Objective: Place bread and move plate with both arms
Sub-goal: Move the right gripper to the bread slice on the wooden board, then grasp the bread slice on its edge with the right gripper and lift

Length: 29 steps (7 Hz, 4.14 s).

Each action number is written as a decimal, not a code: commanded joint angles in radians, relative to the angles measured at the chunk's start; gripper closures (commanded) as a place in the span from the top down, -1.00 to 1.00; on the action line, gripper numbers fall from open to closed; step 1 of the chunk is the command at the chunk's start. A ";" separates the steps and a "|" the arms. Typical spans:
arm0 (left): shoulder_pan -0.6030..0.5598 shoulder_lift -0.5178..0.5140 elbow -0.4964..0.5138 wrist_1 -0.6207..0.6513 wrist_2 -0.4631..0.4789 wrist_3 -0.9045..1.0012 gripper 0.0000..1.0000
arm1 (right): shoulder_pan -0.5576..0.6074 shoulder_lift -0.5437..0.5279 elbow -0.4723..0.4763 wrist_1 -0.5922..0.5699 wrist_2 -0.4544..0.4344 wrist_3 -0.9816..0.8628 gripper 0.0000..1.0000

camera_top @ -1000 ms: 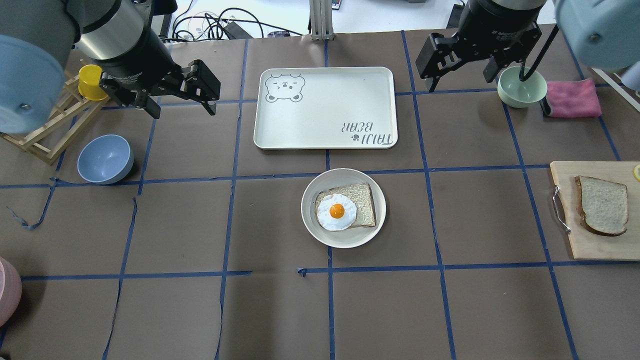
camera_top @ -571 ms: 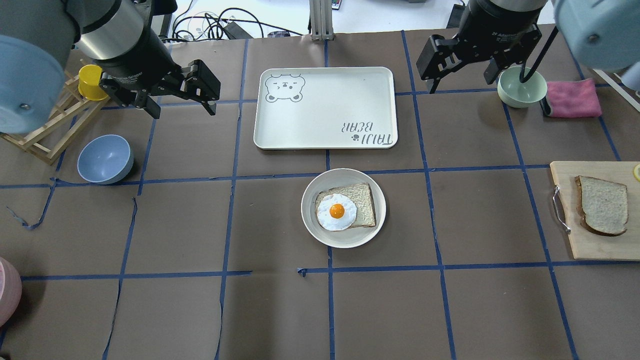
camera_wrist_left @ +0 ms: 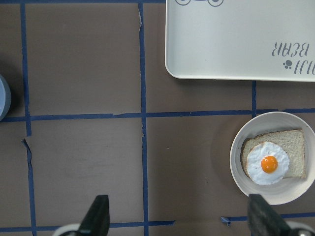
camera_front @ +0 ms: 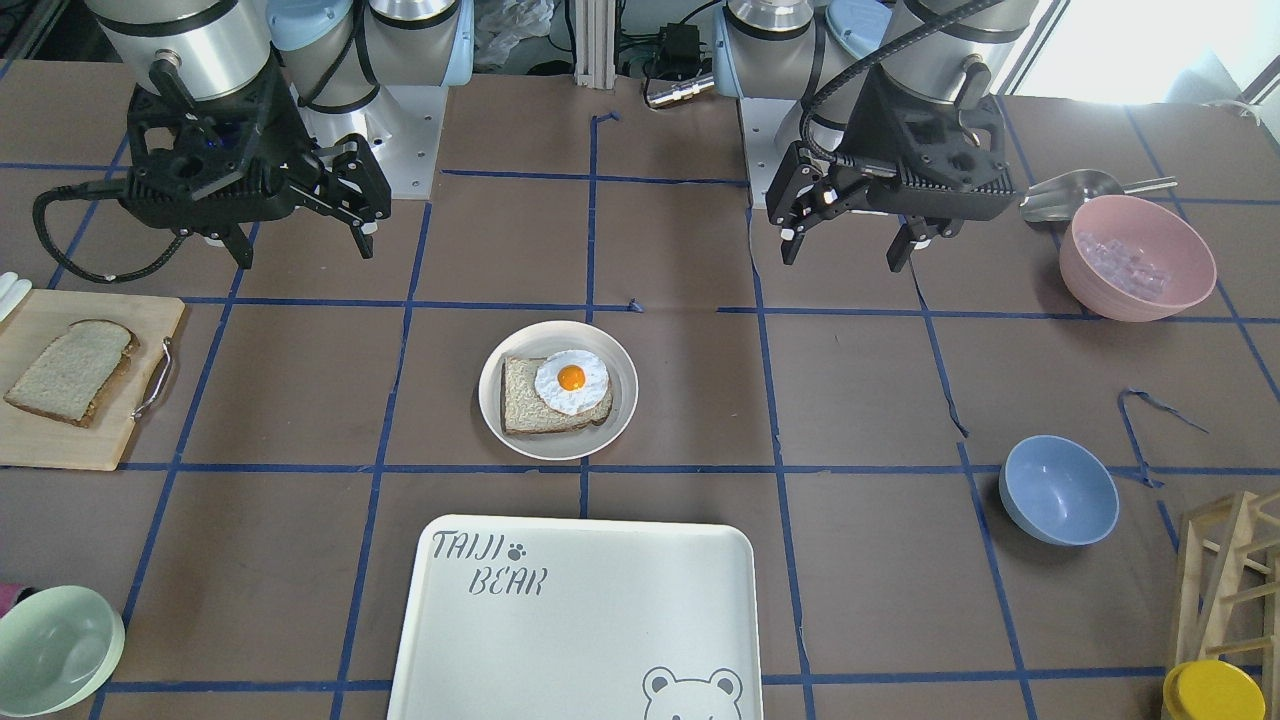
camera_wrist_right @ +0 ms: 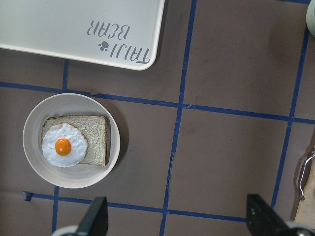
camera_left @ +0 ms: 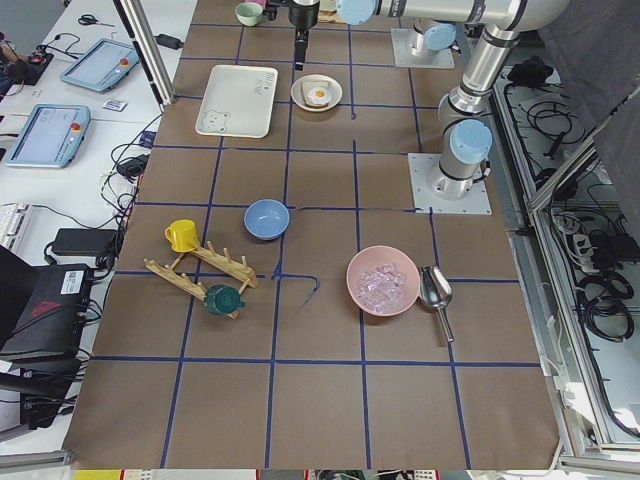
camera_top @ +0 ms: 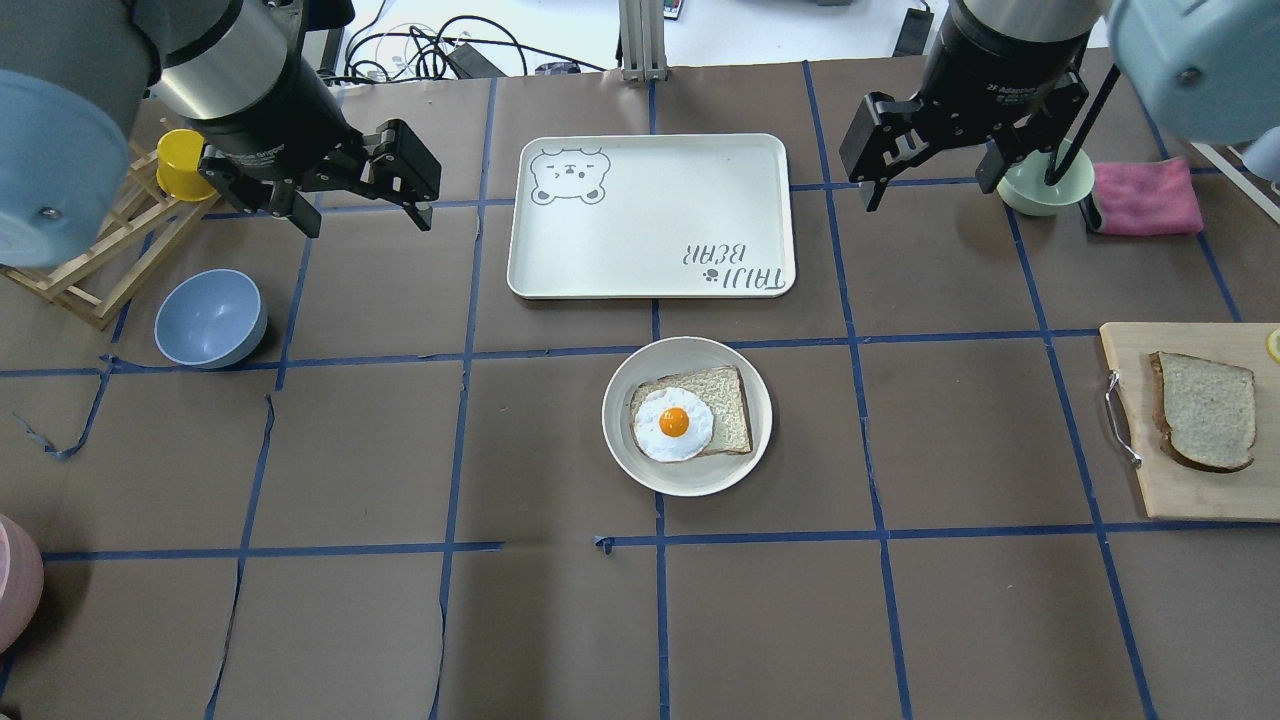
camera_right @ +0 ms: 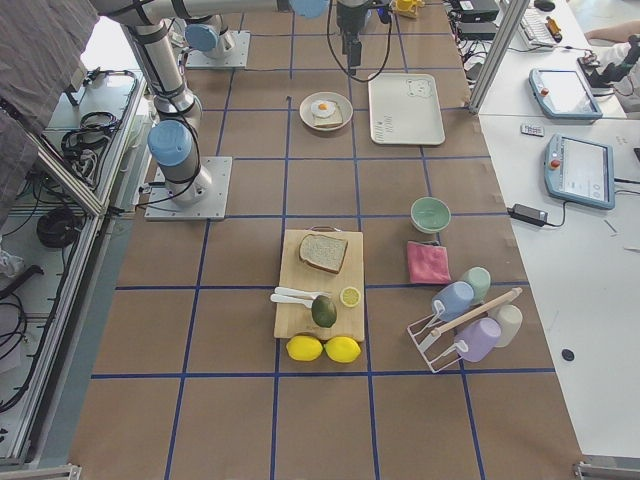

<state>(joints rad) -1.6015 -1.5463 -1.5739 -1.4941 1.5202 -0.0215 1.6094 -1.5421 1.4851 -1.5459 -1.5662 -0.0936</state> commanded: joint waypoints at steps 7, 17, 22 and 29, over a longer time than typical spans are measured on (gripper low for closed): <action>0.000 0.000 0.000 0.000 0.000 0.000 1.00 | -0.433 0.068 0.273 -0.130 -0.278 -0.027 1.00; 0.002 0.000 0.000 0.000 -0.002 0.000 1.00 | -0.612 0.292 0.526 -0.711 -0.290 -0.216 1.00; 0.002 0.000 0.000 0.000 0.000 0.000 1.00 | -0.634 0.312 0.526 -0.711 -0.290 -0.245 0.67; 0.002 0.000 0.000 0.000 0.000 0.000 1.00 | -0.648 0.306 0.527 -0.697 -0.295 -0.305 -1.00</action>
<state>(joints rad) -1.5999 -1.5463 -1.5733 -1.4941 1.5202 -0.0219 0.9617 -1.2301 2.0125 -2.2468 -1.8591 -0.3927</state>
